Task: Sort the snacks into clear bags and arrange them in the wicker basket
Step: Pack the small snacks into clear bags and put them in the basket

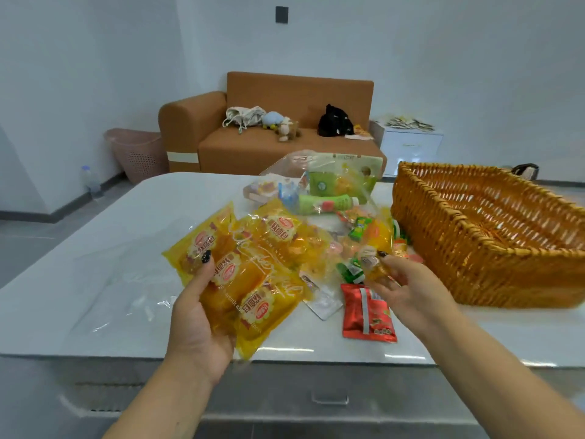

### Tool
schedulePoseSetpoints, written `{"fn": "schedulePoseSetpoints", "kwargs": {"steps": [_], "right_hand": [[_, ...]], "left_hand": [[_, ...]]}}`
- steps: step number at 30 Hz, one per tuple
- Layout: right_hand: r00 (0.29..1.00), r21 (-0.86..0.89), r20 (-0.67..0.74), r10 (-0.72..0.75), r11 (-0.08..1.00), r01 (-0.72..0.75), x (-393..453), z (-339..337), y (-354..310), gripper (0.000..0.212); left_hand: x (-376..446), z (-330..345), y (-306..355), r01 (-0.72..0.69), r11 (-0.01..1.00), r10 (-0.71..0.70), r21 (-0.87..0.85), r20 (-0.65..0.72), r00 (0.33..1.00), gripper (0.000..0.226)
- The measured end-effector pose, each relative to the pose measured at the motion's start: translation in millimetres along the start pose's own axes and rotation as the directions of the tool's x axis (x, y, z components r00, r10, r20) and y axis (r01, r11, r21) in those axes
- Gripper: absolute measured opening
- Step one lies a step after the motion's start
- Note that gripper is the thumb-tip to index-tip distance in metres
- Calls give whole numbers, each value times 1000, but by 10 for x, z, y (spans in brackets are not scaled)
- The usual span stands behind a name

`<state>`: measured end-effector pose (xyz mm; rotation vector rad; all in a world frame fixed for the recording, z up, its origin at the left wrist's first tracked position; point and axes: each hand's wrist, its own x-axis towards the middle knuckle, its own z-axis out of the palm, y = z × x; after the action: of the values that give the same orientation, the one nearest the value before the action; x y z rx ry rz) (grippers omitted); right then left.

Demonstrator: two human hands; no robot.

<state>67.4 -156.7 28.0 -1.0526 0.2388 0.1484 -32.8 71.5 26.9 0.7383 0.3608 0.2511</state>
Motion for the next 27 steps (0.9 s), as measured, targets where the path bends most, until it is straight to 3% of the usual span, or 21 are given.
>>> {"fn": "schedulePoseSetpoints", "kwargs": {"steps": [5, 10, 12, 16, 18, 22, 25, 27], "right_hand": [[974, 121, 222, 46, 990, -74, -633, -127, 17, 21], [882, 145, 465, 73, 977, -157, -716, -200, -124, 48], [864, 74, 495, 94, 986, -149, -693, -209, -160, 45], [851, -276, 489, 192, 959, -57, -641, -173, -261, 73], [854, -439, 469, 226, 898, 4, -665, -154, -352, 66], [792, -525, 531, 301, 851, 29, -734, -115, -442, 65], [817, -610, 541, 199, 762, 218, -706, -72, -330, 75], [851, -638, 514, 109, 712, 294, -707, -16, -255, 71]], "left_hand": [[-107, -190, -69, 39, 998, -41, 58, 26, 999, 26], [-207, -275, -113, 77, 992, -82, 104, 47, 996, 24], [-224, -303, -119, 66, 989, -76, 134, 68, 995, 27], [-219, -340, -69, 33, 983, -52, 179, 100, 994, 26], [-204, -352, -41, 19, 978, -42, 206, 108, 993, 34], [-188, -370, -47, 31, 970, -66, 242, 140, 988, 37], [-200, -354, -89, 33, 951, -105, 307, 219, 970, 56], [-207, -342, -133, 26, 937, -110, 349, 225, 968, 61]]}}
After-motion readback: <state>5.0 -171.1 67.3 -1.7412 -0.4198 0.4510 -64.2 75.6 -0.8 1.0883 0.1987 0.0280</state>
